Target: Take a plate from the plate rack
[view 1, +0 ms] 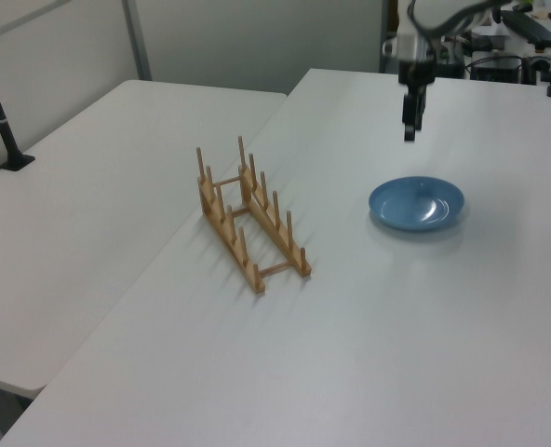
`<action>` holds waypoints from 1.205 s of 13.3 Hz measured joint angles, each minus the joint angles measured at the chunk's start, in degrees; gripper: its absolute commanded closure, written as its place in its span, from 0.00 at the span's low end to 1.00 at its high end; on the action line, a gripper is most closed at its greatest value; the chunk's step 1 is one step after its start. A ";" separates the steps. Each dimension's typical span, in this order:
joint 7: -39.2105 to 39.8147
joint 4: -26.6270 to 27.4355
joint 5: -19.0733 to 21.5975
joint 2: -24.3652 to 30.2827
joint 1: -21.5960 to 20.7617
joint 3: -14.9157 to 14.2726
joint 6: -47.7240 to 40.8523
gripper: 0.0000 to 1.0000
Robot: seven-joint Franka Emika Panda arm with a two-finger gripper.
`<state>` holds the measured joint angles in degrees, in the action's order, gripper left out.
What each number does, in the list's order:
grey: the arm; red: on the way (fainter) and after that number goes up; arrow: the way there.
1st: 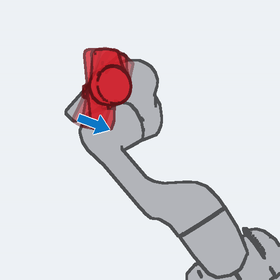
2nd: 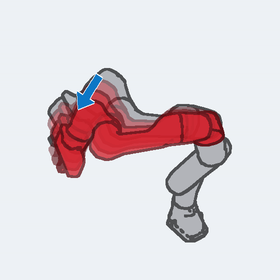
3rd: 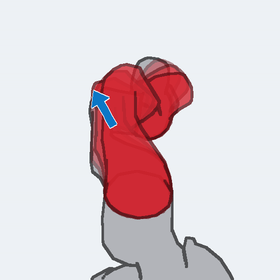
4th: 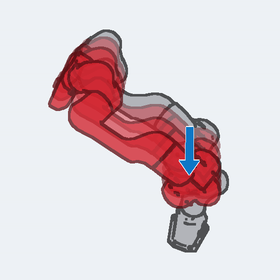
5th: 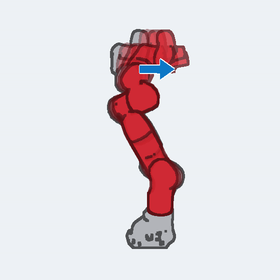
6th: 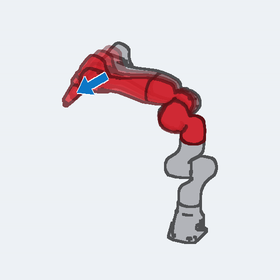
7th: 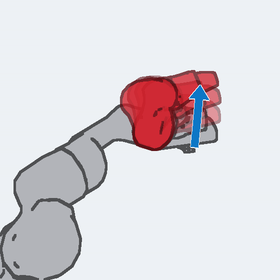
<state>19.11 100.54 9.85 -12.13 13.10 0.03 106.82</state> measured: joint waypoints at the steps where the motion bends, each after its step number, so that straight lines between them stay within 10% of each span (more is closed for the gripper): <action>1: -2.85 -1.16 0.05 2.01 -0.32 0.03 -2.20 0.00; 10: -32.15 -6.09 -0.21 14.92 -8.13 0.01 -11.87 0.00; 16: -30.09 -6.28 -7.18 17.20 -11.13 -0.12 -15.74 0.00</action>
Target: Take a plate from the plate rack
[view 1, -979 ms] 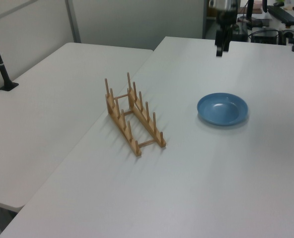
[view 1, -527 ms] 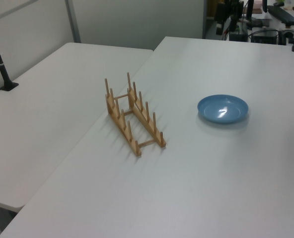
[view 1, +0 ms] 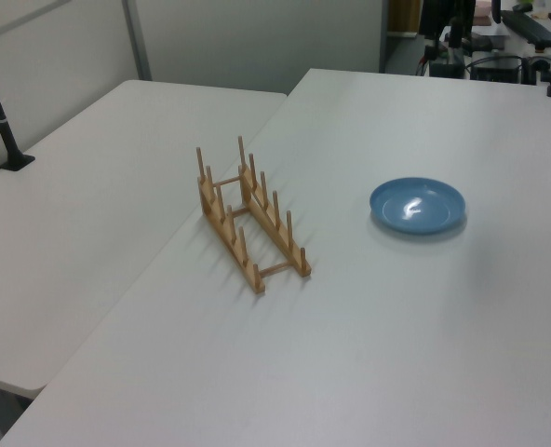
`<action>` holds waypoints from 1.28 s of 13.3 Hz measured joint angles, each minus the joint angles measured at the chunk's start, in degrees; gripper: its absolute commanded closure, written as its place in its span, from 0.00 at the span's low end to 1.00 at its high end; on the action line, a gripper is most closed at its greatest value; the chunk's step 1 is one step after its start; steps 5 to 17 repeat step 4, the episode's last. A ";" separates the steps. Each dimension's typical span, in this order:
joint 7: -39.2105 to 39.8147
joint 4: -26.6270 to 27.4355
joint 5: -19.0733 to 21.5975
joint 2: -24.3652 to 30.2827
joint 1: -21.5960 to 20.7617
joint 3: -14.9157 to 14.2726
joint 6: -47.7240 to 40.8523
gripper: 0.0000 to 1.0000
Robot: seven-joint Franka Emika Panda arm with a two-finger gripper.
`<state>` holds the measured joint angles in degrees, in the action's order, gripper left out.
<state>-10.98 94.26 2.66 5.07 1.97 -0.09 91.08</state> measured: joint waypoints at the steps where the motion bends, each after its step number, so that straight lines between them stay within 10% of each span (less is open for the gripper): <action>1: 4.16 0.00 -0.61 -0.04 0.06 -0.22 1.40 0.00; 17: 12.96 0.00 -1.95 -0.21 0.19 -1.61 4.45 0.00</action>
